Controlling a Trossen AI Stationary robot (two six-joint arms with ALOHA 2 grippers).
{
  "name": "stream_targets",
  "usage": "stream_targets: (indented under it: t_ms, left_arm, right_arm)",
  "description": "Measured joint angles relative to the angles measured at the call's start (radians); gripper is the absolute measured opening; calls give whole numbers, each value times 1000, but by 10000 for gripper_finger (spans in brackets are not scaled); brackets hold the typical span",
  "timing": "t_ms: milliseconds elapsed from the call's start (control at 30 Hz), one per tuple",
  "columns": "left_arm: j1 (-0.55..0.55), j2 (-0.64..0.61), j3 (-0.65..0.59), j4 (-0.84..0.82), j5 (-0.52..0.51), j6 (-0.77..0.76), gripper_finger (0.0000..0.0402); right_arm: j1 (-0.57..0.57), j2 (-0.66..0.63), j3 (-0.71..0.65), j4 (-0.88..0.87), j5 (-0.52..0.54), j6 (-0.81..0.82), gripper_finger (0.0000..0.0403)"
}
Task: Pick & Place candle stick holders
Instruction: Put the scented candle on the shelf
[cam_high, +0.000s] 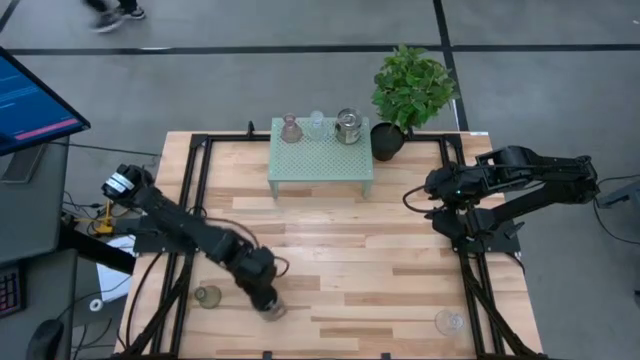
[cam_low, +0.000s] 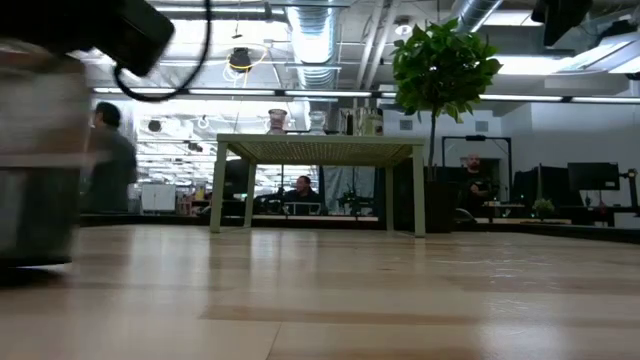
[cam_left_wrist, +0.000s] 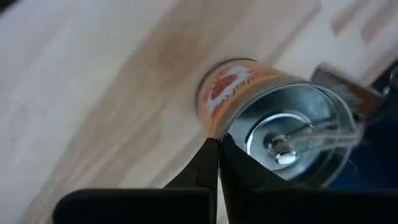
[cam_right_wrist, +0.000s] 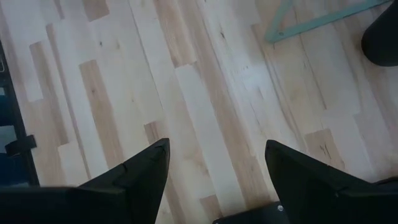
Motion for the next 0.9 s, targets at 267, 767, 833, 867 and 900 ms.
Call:
stream_targets:
  t_ms: [267,767,833,867,900]
  left_arm:
    - [204,-110,-8,-30,-113,-49,1]
    - [458,-147,164,-16,-204,-28,0]
    - [473,-140,200,-15,-215,-25,0]
    - [482,-131,226,-19,-229,-22,0]
    - [491,-123,252,-17,-239,-17,0]
  right_arm:
    - [0,0,0,0,4,0,255]
    - [0,0,0,0,29,3,255]
    - [0,0,0,0,44,2,255]
    - [0,0,0,0,53,2,255]
    - [0,0,0,1,57,2,255]
